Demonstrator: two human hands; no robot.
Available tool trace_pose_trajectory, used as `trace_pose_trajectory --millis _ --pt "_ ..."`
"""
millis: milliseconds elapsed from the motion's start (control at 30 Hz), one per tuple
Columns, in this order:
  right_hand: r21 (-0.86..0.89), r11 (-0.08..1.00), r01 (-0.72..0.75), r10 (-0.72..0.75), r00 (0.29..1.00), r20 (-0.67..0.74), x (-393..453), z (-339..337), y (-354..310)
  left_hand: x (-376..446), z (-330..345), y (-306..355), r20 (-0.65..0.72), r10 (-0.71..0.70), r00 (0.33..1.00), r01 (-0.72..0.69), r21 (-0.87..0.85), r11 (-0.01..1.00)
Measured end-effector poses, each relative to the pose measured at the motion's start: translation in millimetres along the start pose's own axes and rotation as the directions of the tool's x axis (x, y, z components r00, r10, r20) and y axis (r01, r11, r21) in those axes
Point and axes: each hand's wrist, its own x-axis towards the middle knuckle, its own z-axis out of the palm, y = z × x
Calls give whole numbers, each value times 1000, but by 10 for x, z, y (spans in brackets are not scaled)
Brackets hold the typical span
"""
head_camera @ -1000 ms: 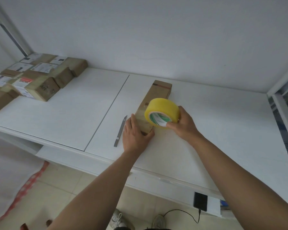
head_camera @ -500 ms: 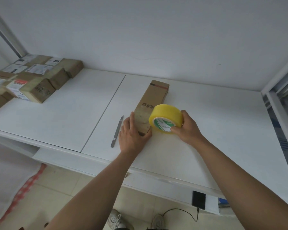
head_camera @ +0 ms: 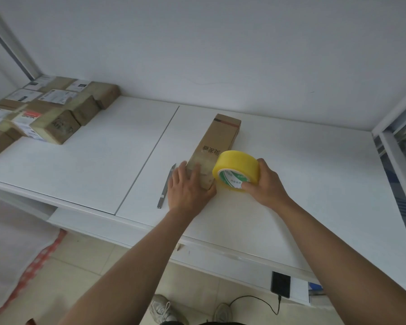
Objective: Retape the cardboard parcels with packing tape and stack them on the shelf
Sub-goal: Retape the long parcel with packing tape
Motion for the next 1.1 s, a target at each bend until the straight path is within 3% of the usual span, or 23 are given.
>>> trace_pose_trajectory --millis 133,267,333,533,667,867,1100 --pt "-29 999 17 -17 1000 -17 30 3 17 192 -75 -62 103 288 952 -302 166 939" --pt "-59 998 31 -32 999 -19 42 0 38 312 -61 -124 220 540 813 -575 155 803" --pt "-62 998 29 -29 1000 -3 56 3 45 357 -72 -121 310 520 796 -577 128 807" --pt "115 993 -13 17 999 -32 55 71 79 384 -111 -93 339 481 808 -533 77 842" --pt "-46 997 65 -68 996 -60 42 -67 113 394 -164 -90 368 449 814 -511 85 855" --pt "-295 954 50 -72 996 -61 -19 -499 337 388 -107 15 391 367 844 -439 110 892" --pt "-41 996 85 -87 995 -56 -11 -397 398 401 -136 118 441 361 822 -479 192 857"
